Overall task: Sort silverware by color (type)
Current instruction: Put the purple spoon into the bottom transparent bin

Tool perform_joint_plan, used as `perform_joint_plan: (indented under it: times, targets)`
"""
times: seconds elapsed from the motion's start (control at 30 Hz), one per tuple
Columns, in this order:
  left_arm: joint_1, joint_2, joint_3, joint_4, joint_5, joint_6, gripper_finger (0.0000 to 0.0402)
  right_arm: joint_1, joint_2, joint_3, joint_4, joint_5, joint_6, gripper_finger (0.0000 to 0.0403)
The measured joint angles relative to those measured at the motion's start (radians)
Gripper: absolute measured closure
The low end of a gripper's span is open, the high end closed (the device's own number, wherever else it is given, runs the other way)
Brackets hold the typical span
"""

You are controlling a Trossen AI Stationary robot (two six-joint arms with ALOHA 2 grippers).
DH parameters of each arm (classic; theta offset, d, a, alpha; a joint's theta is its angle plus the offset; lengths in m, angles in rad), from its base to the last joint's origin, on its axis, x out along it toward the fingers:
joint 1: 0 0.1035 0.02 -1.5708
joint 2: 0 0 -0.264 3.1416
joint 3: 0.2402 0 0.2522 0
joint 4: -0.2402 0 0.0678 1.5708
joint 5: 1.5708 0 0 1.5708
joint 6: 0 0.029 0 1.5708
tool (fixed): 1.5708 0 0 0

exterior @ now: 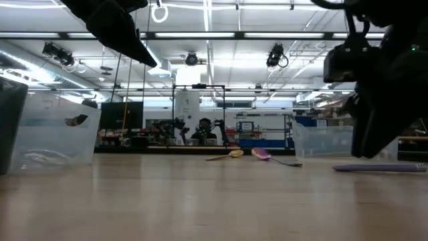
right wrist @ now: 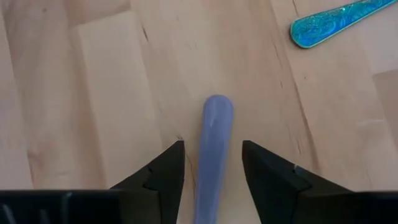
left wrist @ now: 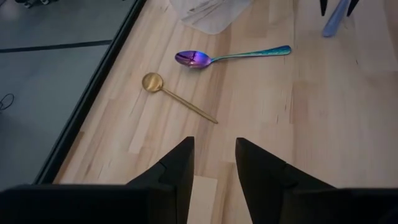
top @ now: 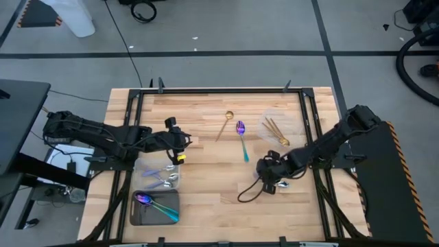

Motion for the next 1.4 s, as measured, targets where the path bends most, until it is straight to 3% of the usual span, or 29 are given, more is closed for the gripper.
perform_joint_plan:
  times: [0.2,0.33,0.5,0.63,1.0,1.1,1.33,1.4]
  targets:
    - [0.000,0.000,0.000,0.000,0.000,0.000,0.0276,0.079,0.000,0.047,-0.150,0.061,0.067,0.0242]
    - [0.000,0.000,0.000,0.000,0.000,0.000,0.0276,0.114,0.000,0.065,-0.234,0.045,0.120,0.0245]
    - [0.000,0.000,0.000,0.000,0.000,-0.001,0.0276,0.131,0.000,0.065,-0.241,-0.012,0.161,0.0245]
    - [0.000,0.000,0.000,0.000,0.000,-0.001,0.0276,0.139,0.003,0.066,-0.243,0.005,0.187,0.0245]
    - [0.000,0.000,0.000,0.000,0.001,-0.013,0.0276,0.165,0.123,0.072,-0.247,-0.025,0.210,0.0250]
    - [0.000,0.000,0.000,0.001,0.011,-0.019,0.0276,0.166,0.118,0.070,-0.241,-0.032,0.201,0.0271]
    - [-0.001,0.000,0.000,0.003,0.143,-0.041,0.0276,0.152,0.103,0.068,-0.214,-0.050,0.137,0.0359]
    - [-0.001,0.000,0.000,0.003,0.168,-0.063,0.0276,0.143,0.103,0.067,-0.207,-0.056,0.120,0.0365]
